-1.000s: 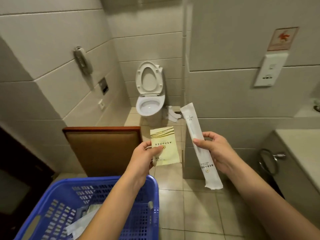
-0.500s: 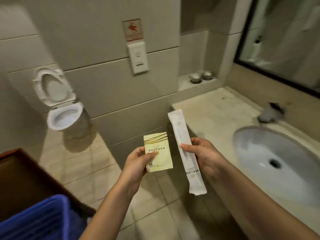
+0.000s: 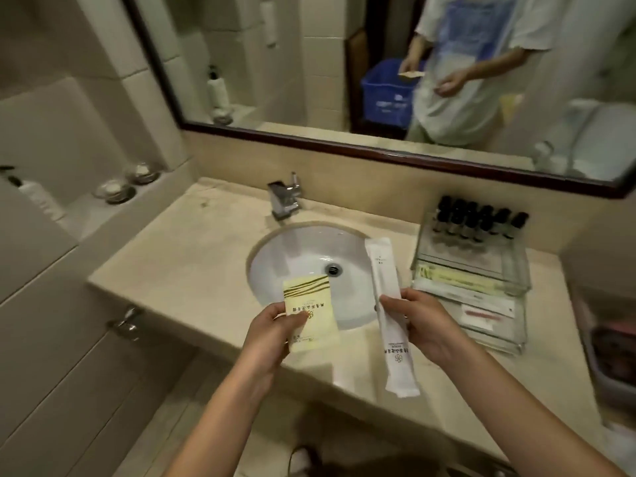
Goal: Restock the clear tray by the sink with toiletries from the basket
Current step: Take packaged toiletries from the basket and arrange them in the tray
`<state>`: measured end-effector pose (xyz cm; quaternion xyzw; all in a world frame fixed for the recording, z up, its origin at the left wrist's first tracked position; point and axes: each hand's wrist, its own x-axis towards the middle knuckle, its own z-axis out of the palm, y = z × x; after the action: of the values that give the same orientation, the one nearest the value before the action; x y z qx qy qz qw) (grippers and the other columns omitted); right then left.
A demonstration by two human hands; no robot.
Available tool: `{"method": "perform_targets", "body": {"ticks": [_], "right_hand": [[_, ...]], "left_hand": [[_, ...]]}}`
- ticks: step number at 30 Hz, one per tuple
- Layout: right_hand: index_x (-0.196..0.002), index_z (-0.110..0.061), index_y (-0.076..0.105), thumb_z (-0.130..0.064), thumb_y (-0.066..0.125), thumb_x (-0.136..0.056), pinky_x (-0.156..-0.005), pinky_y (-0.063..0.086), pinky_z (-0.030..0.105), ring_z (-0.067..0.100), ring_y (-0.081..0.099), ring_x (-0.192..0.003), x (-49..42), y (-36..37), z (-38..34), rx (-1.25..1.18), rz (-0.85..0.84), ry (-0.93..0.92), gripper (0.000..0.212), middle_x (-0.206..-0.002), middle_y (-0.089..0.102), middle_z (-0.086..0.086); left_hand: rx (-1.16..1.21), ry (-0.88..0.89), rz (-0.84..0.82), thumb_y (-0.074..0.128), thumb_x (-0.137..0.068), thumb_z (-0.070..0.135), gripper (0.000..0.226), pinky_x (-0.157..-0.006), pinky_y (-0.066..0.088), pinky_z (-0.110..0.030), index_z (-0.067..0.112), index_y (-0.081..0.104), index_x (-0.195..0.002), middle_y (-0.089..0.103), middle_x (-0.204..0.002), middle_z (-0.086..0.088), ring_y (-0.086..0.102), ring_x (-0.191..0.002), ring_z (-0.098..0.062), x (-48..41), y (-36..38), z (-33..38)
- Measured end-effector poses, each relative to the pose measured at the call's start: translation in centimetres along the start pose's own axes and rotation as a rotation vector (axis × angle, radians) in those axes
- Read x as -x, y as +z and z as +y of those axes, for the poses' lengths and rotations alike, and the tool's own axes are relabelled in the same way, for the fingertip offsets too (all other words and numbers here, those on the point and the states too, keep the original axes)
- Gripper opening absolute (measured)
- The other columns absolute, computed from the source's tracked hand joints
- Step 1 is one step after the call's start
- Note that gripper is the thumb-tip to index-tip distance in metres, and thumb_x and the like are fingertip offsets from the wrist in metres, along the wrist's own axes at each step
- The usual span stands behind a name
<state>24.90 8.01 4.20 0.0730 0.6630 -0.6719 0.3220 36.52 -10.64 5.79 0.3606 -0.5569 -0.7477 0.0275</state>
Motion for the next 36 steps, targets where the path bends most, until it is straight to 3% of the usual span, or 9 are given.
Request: {"method": "perform_targets", "body": {"ticks": [4, 9, 14, 17, 21, 25, 29, 32, 36], "right_hand": [[-0.101, -0.001, 0.06, -0.005, 0.061, -0.087, -0.06, 0.05, 0.031, 0.022, 0.063, -0.063, -1.8, -4.9, 1.1, -0.172, 0.27, 0.026, 0.014, -0.075, 0.067, 0.009], [-0.111, 0.004, 0.055, -0.004, 0.056, -0.09, -0.072, 0.049, 0.04, 0.029, 0.058, -0.075, -4.5, -8.8, 2.8, -0.316, 0.587, 0.101, 0.023, -0.086, 0.062, 0.015], [-0.123, 0.007, 0.051, -0.001, 0.055, -0.089, -0.079, 0.048, 0.042, 0.033, 0.058, -0.086, -7.3, -10.5, 3.9, -0.484, 0.793, 0.179, 0.035, -0.109, 0.06, 0.024], [-0.125, 0.005, 0.047, 0.009, 0.054, -0.086, -0.081, 0.048, 0.044, 0.035, 0.057, -0.093, -8.8, -11.5, 4.1, -0.625, 0.894, 0.177, 0.04, -0.12, 0.057, 0.027], [-0.139, -0.013, 0.037, 0.014, 0.049, -0.086, -0.089, 0.047, 0.052, 0.04, 0.056, -0.11, -10.5, -12.9, 3.4, -0.686, 0.941, 0.117, 0.06, -0.123, 0.053, 0.018], [-0.123, -0.006, 0.06, 0.007, 0.046, -0.092, -0.066, 0.05, 0.037, 0.028, 0.059, -0.083, -13.3, -14.9, 3.0, -0.664, 0.913, 0.189, 0.037, -0.124, 0.058, 0.017], [-0.111, -0.005, 0.066, 0.009, 0.05, -0.088, -0.077, 0.054, 0.035, 0.03, 0.062, -0.091, -16.4, -16.6, 3.1, -0.662, 0.974, 0.217, 0.031, -0.119, 0.061, 0.012], [-0.11, -0.001, 0.064, 0.012, 0.049, -0.088, -0.087, 0.053, 0.034, 0.035, 0.061, -0.103, -17.7, -17.2, 3.2, -0.676, 0.981, 0.216, 0.03, -0.115, 0.058, 0.013], [-0.1, -0.01, 0.064, 0.007, 0.048, -0.09, -0.069, 0.053, 0.026, 0.027, 0.059, -0.092, -18.5, -17.9, 4.5, -0.442, 0.922, 0.13, 0.025, -0.121, 0.055, 0.015]], "left_hand": [[-0.083, -0.042, -0.156, 0.057, -0.087, -0.001, 0.013, -0.074, 0.051, -0.034, 0.007, 0.062, -0.095, 0.072, -0.092, -0.01, 0.066, -0.079, -0.022, -4.6, 4.5, 0.6], [-0.258, -0.075, -0.325, 0.056, -0.088, 0.004, 0.012, -0.064, 0.049, -0.024, 0.009, 0.062, -0.098, 0.072, -0.093, -0.008, 0.064, -0.077, -0.02, -9.8, 8.1, 1.8], [-0.401, -0.075, -0.437, 0.057, -0.089, 0.004, 0.012, -0.089, 0.048, -0.045, 0.01, 0.063, -0.098, 0.071, -0.101, -0.012, 0.063, -0.094, -0.032, -15.4, 11.5, 3.1], [-0.422, -0.125, -0.483, 0.057, -0.089, 0.004, 0.011, -0.096, 0.046, -0.048, 0.01, 0.061, -0.098, 0.07, -0.102, -0.01, 0.065, -0.099, -0.031, -17.6, 14.3, 2.6], [-0.417, -0.231, -0.518, 0.057, -0.09, 0.004, 0.01, -0.087, 0.051, -0.04, 0.01, 0.059, -0.098, 0.07, -0.099, -0.007, 0.066, -0.091, -0.025, -18.7, 17.7, 0.6], [-0.418, -0.279, -0.476, 0.056, -0.09, 0.004, 0.01, -0.079, 0.052, -0.035, 0.009, 0.058, -0.099, 0.071, -0.097, -0.007, 0.067, -0.084, -0.022, -19.3, 20.0, -1.7], [-0.316, -0.263, -0.307, 0.054, -0.091, 0.003, 0.011, -0.066, 0.049, -0.029, 0.011, 0.059, -0.096, 0.069, -0.092, -0.005, 0.064, -0.076, -0.018, -19.5, 21.4, -3.0], [-0.25, -0.254, -0.225, 0.053, -0.091, 0.004, 0.013, -0.065, 0.047, -0.028, 0.011, 0.059, -0.1, 0.069, -0.092, -0.005, 0.063, -0.076, -0.019, -19.5, 22.3, -3.7], [-0.214, -0.239, -0.144, 0.054, -0.091, 0.004, 0.019, -0.064, 0.047, -0.027, 0.008, 0.058, -0.109, 0.069, -0.094, -0.005, 0.063, -0.075, -0.018, -19.6, 23.7, -4.7]]}}
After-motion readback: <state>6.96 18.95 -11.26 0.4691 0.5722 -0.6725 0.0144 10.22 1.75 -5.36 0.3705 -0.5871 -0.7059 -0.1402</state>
